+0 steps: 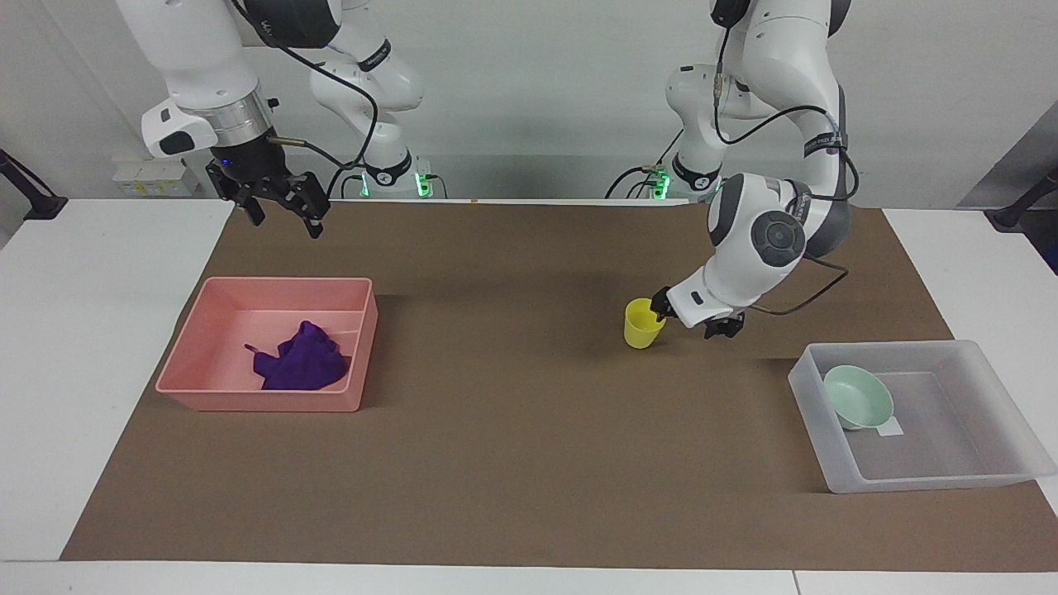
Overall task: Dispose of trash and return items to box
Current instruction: 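Reach the left gripper to the yellow cup and grasp it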
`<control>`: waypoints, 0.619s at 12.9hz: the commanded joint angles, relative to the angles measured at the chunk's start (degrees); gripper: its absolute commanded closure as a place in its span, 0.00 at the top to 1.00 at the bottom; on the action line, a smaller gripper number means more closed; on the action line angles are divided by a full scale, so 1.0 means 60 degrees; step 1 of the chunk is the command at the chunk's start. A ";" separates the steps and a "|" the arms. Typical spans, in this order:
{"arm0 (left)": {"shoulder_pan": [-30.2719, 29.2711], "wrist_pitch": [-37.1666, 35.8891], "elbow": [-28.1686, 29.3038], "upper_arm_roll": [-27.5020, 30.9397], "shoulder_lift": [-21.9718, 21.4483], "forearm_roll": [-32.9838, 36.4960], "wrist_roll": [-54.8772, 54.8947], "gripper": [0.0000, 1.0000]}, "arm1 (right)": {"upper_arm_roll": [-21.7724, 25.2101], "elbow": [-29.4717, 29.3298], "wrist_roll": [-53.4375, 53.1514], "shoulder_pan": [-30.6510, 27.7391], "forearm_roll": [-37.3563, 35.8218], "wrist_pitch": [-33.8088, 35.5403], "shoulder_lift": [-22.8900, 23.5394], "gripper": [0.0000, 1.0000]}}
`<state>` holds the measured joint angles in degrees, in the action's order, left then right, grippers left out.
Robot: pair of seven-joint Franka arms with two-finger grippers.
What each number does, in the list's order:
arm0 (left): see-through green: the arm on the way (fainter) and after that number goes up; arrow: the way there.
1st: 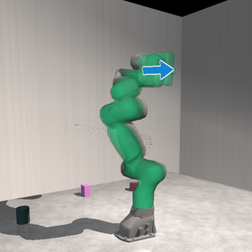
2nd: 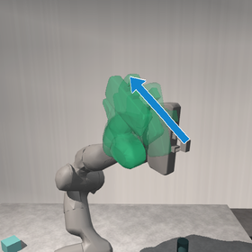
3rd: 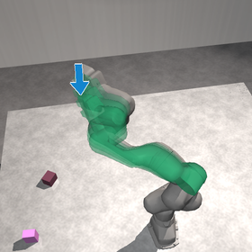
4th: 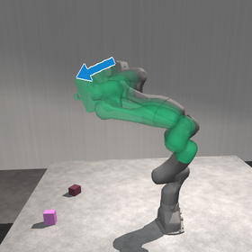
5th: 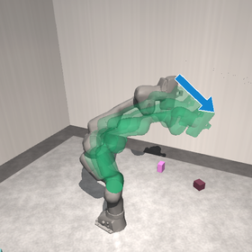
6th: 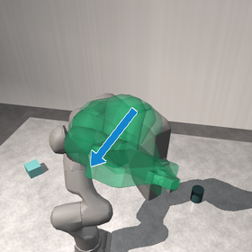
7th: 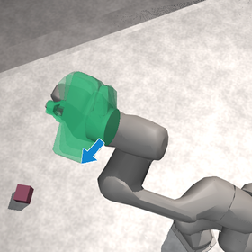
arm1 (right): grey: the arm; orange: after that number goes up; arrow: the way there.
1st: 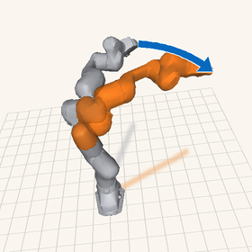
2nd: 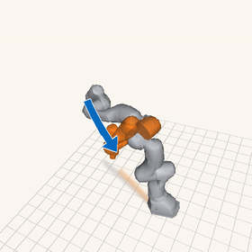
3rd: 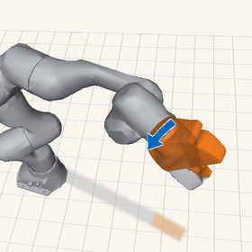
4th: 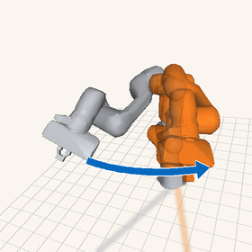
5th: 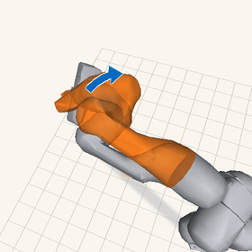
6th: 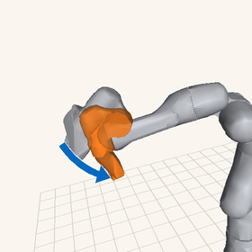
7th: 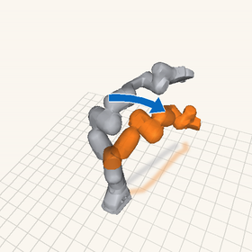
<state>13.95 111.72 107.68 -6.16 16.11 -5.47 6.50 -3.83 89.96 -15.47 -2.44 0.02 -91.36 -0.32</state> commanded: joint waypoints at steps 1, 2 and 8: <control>0.0107 0.0306 0.0174 0.0134 0.0070 -0.0113 0.0088 0.40 | 0.0008 0.0094 0.0191 -0.0120 0.0143 -0.0007 -0.0078 1.00; 0.0107 0.0320 0.0173 0.0134 0.0070 -0.0113 0.0073 0.11 | 0.0022 0.0080 0.0206 -0.0120 0.0158 -0.0007 -0.0078 1.00; 0.0224 0.0233 0.0041 0.0148 0.0128 -0.0113 0.0088 0.00 | 0.0022 0.0080 0.0192 -0.0120 0.0187 -0.0007 -0.0078 1.00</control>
<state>14.60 112.84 107.65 -6.20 17.12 -5.84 6.54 -3.71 89.96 -15.47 -2.60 0.02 -91.36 -0.32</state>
